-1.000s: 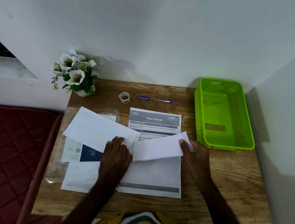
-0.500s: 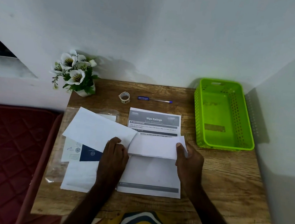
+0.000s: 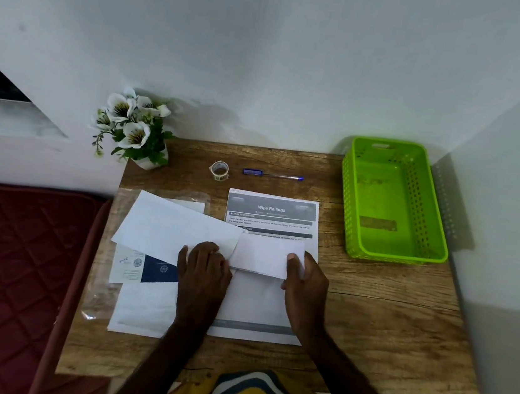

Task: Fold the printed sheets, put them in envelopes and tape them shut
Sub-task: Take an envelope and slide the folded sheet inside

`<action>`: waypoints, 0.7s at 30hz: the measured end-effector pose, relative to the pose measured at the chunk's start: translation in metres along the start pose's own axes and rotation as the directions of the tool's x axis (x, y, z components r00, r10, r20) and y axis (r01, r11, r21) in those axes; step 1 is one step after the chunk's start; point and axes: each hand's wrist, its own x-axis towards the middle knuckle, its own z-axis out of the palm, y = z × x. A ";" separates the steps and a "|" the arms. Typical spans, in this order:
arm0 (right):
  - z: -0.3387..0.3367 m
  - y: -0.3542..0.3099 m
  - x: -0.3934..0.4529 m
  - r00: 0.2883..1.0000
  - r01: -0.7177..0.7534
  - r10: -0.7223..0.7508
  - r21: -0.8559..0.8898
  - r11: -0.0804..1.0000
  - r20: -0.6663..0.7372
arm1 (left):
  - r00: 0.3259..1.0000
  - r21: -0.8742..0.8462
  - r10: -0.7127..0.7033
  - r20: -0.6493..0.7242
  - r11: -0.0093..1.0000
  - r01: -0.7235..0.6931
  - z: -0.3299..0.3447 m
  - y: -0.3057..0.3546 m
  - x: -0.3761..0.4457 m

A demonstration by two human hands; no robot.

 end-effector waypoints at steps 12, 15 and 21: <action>-0.009 0.006 0.011 0.989 -0.145 0.145 -0.014 0.989 0.028 | 1.000 -0.025 -0.010 -0.030 1.000 0.009 0.002 0.004 0.002; 0.003 -0.003 0.007 0.991 -0.108 0.108 -0.014 0.994 0.077 | 0.999 -0.036 0.001 -0.038 0.999 -0.002 0.004 0.005 0.002; 0.026 -0.018 0.001 0.985 -0.015 0.019 -0.020 1.000 0.172 | 0.998 -0.025 0.052 -0.036 0.998 -0.052 0.009 0.007 0.001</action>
